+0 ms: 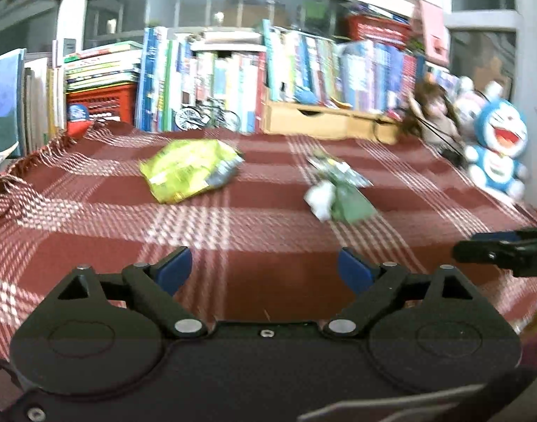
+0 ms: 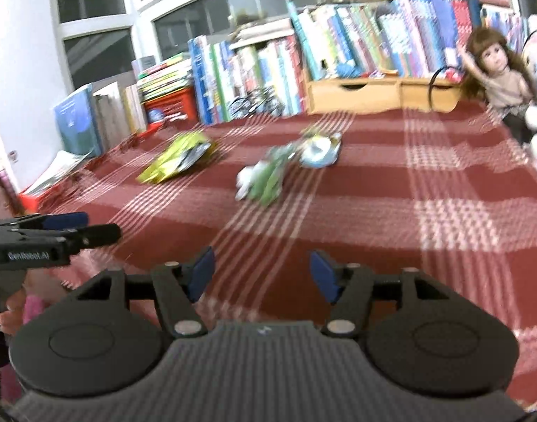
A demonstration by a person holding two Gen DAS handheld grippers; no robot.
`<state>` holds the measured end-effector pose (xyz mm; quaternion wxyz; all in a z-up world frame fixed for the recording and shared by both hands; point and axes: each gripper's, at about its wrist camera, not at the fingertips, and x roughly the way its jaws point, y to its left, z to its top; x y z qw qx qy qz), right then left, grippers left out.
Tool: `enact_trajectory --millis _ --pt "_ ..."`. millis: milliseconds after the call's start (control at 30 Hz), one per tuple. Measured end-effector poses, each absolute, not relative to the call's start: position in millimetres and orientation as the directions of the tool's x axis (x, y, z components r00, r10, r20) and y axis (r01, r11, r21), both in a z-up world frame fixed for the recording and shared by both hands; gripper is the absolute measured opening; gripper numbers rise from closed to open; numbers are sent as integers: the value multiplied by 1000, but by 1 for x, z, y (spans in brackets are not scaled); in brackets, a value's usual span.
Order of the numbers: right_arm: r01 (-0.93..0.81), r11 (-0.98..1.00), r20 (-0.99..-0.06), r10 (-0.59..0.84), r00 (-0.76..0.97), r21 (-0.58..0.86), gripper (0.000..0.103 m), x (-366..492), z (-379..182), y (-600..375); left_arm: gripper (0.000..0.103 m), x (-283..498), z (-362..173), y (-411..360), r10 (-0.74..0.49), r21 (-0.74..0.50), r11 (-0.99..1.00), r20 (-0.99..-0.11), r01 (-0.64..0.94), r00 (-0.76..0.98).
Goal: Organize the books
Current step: 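Raise both open grippers back over the cloth, then grasp the yellow foil snack bag with the left gripper while the right gripper grasps the green plastic strip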
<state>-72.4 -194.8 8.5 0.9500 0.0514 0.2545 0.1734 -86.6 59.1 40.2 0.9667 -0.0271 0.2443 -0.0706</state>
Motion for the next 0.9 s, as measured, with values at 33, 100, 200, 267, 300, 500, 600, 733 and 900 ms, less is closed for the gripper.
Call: enact_trajectory --millis 33,100,200,267,300,500,600,733,900 --pt "-291 940 -466 341 816 178 73 -66 10 -196 90 -77 42 62 -140 -90 990 -464 111 874" --pt "-268 949 -467 315 826 165 74 -52 13 -196 90 -60 43 66 -122 -89 992 -455 92 882" --pt "-253 956 -473 295 830 151 74 -33 14 -195 91 -34 44 70 -90 -73 995 -442 64 892" --pt "-244 959 -479 283 831 142 74 -22 13 -191 92 -18 45 73 -53 -57 998 -422 32 905" --pt "-240 961 -481 277 832 137 74 -16 12 -189 92 -10 46 74 -38 -49 999 -415 19 909" --pt "-240 965 -474 261 841 105 74 13 14 -174 95 45 41 85 57 -25 997 -416 -74 908" --pt "-245 964 -466 264 845 103 74 28 17 -166 95 73 36 94 80 -53 992 -435 -114 897" --pt "-234 967 -462 253 850 99 66 49 17 -157 95 104 28 114 113 -112 976 -475 -187 873" --pt "-219 967 -477 256 841 132 58 74 12 -150 96 128 20 138 150 -169 948 -506 -268 850"
